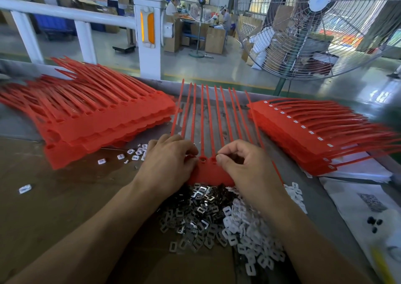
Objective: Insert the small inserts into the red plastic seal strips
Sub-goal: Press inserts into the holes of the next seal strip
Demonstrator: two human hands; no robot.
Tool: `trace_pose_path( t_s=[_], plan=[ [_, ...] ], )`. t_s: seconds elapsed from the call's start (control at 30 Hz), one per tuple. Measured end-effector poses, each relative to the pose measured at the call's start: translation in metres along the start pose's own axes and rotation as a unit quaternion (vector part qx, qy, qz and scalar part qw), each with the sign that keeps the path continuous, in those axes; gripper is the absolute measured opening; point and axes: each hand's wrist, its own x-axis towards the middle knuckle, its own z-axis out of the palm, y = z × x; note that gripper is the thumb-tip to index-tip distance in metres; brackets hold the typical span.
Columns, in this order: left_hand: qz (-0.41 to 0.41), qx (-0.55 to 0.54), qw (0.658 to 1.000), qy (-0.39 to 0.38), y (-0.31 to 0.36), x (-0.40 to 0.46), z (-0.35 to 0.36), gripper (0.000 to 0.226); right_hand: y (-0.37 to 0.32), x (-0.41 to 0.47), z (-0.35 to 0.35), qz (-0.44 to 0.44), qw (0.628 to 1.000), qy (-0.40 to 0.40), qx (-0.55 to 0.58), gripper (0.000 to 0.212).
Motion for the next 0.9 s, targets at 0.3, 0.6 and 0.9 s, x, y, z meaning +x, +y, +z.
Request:
trace_pose_path(
  t_s=[0.3,0.6,0.9],
  plan=[
    [0.071,-0.161,0.983,0.043,0.016,-0.001,-0.006,0.008,-0.004,-0.001,-0.001,-0.015,0.999,-0.006,0.039,0.008],
    [0.069,-0.253,0.965,0.000,0.019,-0.003,-0.009,0.006,-0.006,-0.003,-0.002,-0.047,0.996,-0.023,0.068,0.013],
    [0.026,-0.353,0.934,-0.037,0.018,-0.004,-0.010,0.012,-0.004,-0.003,0.001,-0.072,0.994,-0.015,0.081,0.022]
  ],
)
